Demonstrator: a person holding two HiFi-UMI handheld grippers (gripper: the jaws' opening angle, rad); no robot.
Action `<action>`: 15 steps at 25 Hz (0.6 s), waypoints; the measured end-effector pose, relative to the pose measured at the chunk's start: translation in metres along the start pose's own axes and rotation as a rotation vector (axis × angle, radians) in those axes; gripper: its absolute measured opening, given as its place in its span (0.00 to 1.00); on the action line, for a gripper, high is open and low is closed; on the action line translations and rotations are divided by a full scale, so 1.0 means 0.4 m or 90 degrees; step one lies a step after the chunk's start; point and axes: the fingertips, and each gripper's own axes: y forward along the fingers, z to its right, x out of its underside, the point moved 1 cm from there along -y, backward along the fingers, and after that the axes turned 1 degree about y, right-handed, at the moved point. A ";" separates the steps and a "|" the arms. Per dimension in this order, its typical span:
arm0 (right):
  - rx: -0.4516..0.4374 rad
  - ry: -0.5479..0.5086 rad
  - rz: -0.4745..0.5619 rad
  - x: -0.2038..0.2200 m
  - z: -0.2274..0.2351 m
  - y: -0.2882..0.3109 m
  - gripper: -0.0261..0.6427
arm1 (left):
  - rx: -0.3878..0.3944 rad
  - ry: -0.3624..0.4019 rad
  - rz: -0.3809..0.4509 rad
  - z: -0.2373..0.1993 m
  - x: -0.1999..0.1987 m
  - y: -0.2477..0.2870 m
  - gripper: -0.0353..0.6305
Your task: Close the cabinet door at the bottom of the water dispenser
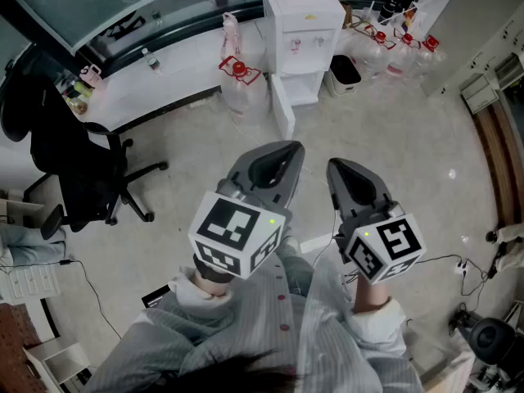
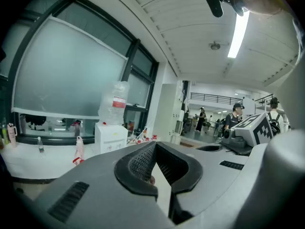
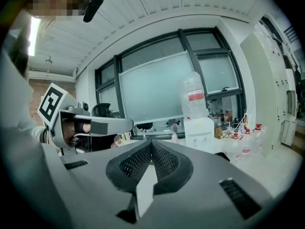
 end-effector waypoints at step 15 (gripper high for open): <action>-0.010 0.014 0.001 0.015 0.008 -0.046 0.06 | -0.031 -0.019 0.001 0.020 0.026 -0.007 0.07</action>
